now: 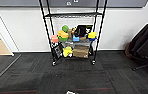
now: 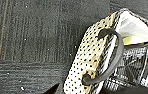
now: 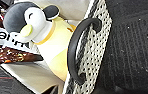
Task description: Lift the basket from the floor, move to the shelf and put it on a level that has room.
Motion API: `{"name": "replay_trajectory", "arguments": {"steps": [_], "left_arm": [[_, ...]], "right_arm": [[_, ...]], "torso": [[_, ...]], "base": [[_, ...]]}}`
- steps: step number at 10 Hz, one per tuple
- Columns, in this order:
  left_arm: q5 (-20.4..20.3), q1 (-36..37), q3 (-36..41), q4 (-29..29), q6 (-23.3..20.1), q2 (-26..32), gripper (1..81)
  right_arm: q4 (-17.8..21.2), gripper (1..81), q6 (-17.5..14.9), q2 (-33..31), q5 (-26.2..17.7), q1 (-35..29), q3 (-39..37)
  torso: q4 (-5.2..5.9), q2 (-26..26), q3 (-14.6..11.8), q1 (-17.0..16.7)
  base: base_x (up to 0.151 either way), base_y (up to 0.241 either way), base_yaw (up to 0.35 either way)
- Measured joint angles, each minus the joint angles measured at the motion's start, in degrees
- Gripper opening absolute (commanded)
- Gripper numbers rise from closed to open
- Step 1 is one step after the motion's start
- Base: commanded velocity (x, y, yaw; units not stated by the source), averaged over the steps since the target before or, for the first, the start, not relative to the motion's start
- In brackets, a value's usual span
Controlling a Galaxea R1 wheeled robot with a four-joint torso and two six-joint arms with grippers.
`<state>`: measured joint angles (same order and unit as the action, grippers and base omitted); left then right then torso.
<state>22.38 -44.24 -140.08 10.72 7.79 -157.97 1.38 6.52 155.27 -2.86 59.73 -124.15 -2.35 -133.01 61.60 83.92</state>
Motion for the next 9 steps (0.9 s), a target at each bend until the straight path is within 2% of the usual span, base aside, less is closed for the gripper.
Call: {"name": "replay_trajectory", "arguments": {"steps": [2, 6, 9], "left_arm": [[0.49, 3.21, -0.60, -0.16, 0.00, -1.02, 81.1], [1.21, 8.46, -0.62, -0.69, -0.09, -4.74, 81.1], [1.37, 6.97, -0.62, -0.79, -0.18, -6.31, 81.1]], "right_arm": [[1.16, 81.1, 0.01, -0.01, -0.16, -0.89, 0.02], [3.33, 81.1, 0.00, 0.46, -0.20, -2.77, 0.50], [3.99, 81.1, 0.01, 1.32, -0.46, -3.62, 0.50]], "torso": [[0.00, -3.76, 2.89, 2.41], [0.00, -5.27, 3.72, 3.41], [0.00, -5.27, 3.78, 3.43]], "base": [[0.000, 0.000, 0.000], [0.000, 0.000, 0.000], [0.000, 0.000, 0.000]]}}
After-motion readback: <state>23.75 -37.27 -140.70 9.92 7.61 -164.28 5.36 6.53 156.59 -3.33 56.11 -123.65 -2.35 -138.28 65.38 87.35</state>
